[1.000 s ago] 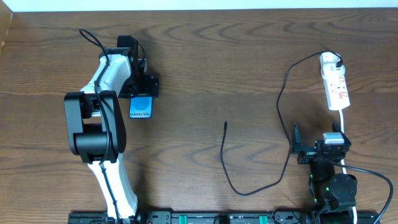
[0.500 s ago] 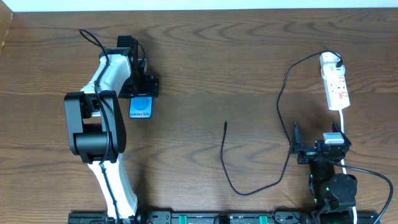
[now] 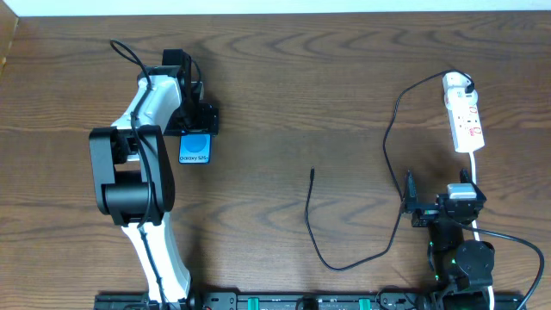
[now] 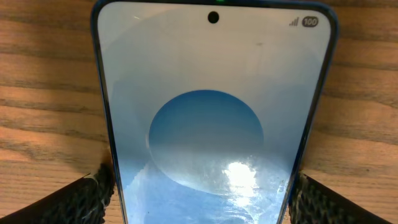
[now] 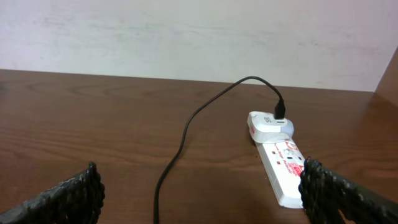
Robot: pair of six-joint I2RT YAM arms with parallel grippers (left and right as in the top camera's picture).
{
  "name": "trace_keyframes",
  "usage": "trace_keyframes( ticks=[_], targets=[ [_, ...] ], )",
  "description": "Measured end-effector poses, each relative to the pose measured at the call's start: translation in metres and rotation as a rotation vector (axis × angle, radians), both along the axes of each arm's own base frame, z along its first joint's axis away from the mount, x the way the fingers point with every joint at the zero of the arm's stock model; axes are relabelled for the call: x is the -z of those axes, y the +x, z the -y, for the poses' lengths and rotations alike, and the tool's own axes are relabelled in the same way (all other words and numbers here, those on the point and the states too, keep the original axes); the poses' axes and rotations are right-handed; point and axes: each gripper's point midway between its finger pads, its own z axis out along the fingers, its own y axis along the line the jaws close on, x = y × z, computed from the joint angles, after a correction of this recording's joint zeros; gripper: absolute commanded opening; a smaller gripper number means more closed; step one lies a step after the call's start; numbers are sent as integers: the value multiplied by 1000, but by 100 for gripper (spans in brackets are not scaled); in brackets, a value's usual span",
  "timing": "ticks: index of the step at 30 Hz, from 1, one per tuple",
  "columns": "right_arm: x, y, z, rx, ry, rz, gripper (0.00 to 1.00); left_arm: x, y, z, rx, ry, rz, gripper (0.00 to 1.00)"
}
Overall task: Plug charger to phone and switch on socket
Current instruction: 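Lift the phone with the left gripper and tilt it upright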
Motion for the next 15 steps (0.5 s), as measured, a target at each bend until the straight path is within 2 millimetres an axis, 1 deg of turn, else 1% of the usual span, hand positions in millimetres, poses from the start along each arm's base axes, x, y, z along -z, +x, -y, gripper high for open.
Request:
trace_keyframes(
  ticks=[10,15],
  targets=[
    [0,0,0,0,0,0,99,0,0,1,0,-6,0,87],
    [0,0,0,0,0,0,99,0,0,1,0,-8,0,84]
  ],
)
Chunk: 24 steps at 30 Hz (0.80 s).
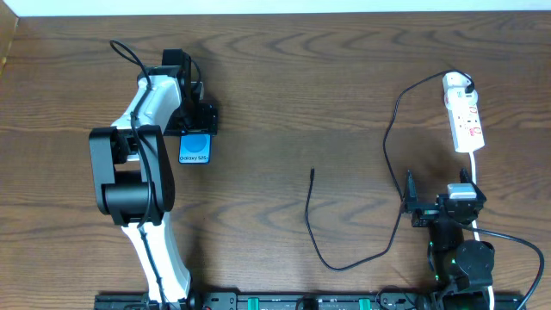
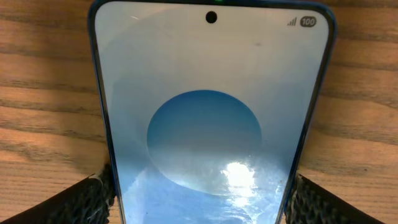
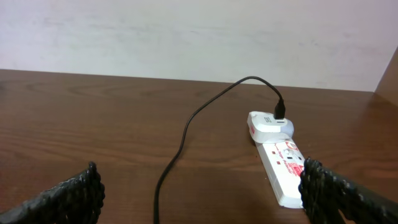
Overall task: Plug charger to phone and switch on socket
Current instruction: 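Lift the phone with the left gripper and tilt it upright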
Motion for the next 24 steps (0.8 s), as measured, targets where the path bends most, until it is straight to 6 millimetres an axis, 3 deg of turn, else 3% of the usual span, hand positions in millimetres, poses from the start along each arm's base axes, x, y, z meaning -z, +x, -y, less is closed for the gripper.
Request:
trace_keyframes(
  ticks=[16,24],
  targets=[
    [0,0,0,0,0,0,99,0,0,1,1,-3,0,76],
    [0,0,0,0,0,0,99,0,0,1,3,-3,0,64]
  ],
)
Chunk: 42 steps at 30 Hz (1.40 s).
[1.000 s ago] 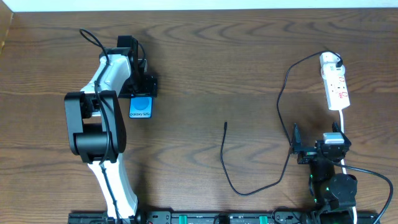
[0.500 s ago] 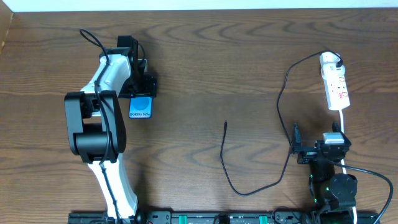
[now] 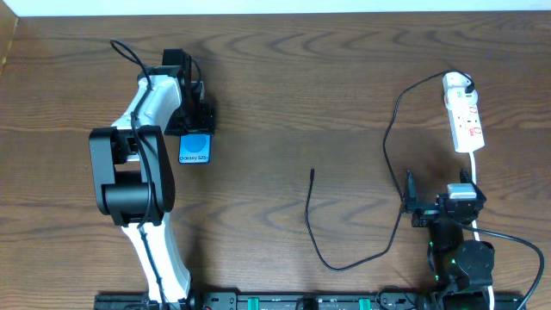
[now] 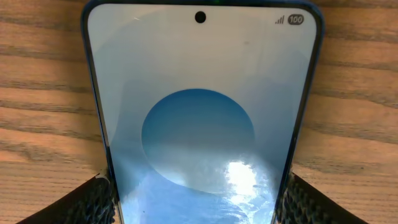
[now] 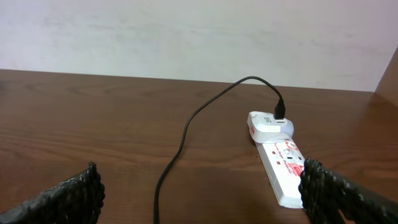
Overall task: Plug charger to phone and switch on socket
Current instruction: 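Lift the phone with the left gripper and tilt it upright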
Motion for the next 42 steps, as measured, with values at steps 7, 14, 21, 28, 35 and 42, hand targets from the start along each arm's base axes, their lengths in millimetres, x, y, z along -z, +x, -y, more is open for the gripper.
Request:
trace_keyframes(
  ticks=[7,14,21,28,35,42],
  targets=[
    [0,0,0,0,0,0,99,0,0,0,0,0,0,45],
    [0,0,0,0,0,0,99,0,0,0,0,0,0,19],
    [0,0,0,0,0,0,99,0,0,0,0,0,0,7],
    [0,0,0,0,0,0,99,-2,0,0,0,0,-4,8],
    [0,0,0,0,0,0,99,-7,-2,0,0,0,-13,8],
    [0,0,0,0,0,0,99,-59,7,0,-55,-7,111,7]
  ],
)
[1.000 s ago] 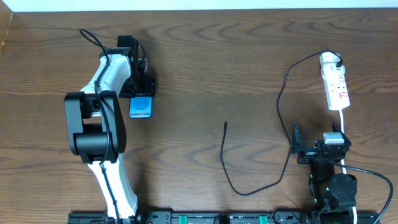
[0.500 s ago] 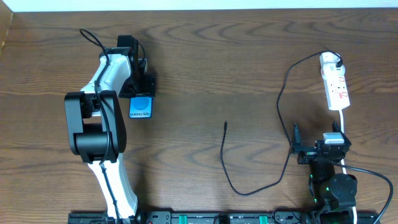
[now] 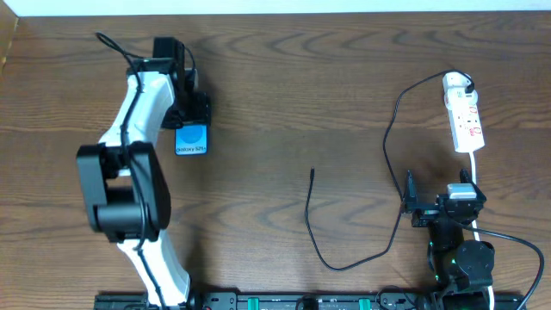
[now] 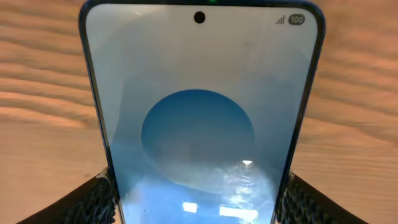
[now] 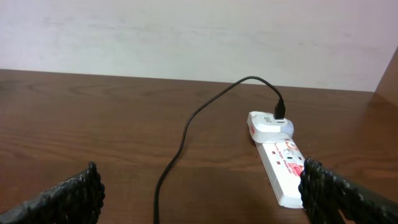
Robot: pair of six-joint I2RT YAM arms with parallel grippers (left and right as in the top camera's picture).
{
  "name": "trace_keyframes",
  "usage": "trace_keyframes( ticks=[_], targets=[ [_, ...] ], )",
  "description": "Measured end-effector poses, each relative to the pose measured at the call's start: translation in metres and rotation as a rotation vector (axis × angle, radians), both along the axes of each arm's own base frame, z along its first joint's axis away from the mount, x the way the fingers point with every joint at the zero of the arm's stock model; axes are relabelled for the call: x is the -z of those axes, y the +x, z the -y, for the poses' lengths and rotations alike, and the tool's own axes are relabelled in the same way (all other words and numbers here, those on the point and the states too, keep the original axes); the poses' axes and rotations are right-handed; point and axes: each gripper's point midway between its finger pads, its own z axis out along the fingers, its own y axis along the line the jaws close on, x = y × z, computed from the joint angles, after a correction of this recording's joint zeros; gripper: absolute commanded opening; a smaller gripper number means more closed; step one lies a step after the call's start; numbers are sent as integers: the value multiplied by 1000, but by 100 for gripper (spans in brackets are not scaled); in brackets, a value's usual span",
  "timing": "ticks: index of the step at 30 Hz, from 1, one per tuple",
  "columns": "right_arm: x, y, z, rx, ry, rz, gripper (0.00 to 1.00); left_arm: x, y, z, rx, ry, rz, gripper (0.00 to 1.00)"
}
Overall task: Plug charger to phone and switch on socket
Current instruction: 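Lift the phone with the left gripper and tilt it upright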
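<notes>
The blue phone [image 3: 191, 139] with its lit screen [image 4: 199, 112] sits between the fingers [image 4: 93, 202] of my left gripper [image 3: 191, 122], which is shut on its sides. The wood behind it looks blurred, so the phone seems to be raised off the table. The black charger cable [image 3: 389, 129] runs from the white adapter [image 5: 270, 123] in the white power strip [image 3: 465, 120] to its loose plug end [image 3: 312, 173] mid-table. My right gripper [image 5: 199, 193] is open near the front right, with nothing between its fingers [image 5: 68, 196].
The cable [image 5: 180, 149] loops along the table front between the plug end and the right arm. The power strip [image 5: 283, 168] lies just ahead of the right gripper [image 3: 439, 194]. A pale wall bounds the table's far edge.
My left gripper, still shut on the phone, has shifted a little to the far left, and the arm's elbow swung left. The wood under the phone now looks blurred. The right arm is unchanged.
My left gripper stood around the phone on the table with its fingers at the sides, then closed in on it over the following moments. Now it holds the phone shifted toward the far left. The right gripper, cable and power strip stayed put throughout.
</notes>
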Motion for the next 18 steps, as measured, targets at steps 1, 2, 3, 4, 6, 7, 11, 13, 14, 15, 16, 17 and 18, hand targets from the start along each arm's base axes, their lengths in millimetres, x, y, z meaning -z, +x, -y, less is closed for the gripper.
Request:
trace_keyframes(
  ticks=[1,2,3,4,6,7,11,13,14,15,16,17,18],
  targets=[
    [0,0,0,0,0,0,99,-8,1,1,-22,-9,20,7],
    [0,0,0,0,0,0,99,-17,2,3,-43,-27,40,8],
    [0,0,0,0,0,0,99,-24,3,6,-61,-49,56,7],
    [0,0,0,0,0,0,99,-31,3,12,-88,-92,71,7],
    [0,0,0,0,0,0,99,-42,6,31,-145,-220,86,8],
    [0,0,0,0,0,0,99,-45,6,43,-181,-301,77,8],
    [0,0,0,0,0,0,99,-56,3,74,-366,-535,-6,7],
    [0,0,0,0,0,0,99,-62,-1,86,-451,-626,-66,7],
    [0,0,0,0,0,0,99,-68,-3,95,-494,-692,-107,8],
    [0,0,0,0,0,0,99,-75,-5,105,-531,-767,-148,7],
    [0,0,0,0,0,0,99,-80,-6,111,-549,-813,-176,7],
    [0,0,0,0,0,0,99,-87,-7,119,-570,-873,-215,7],
    [0,0,0,0,0,0,99,-94,-9,126,-580,-931,-253,7]
  ],
)
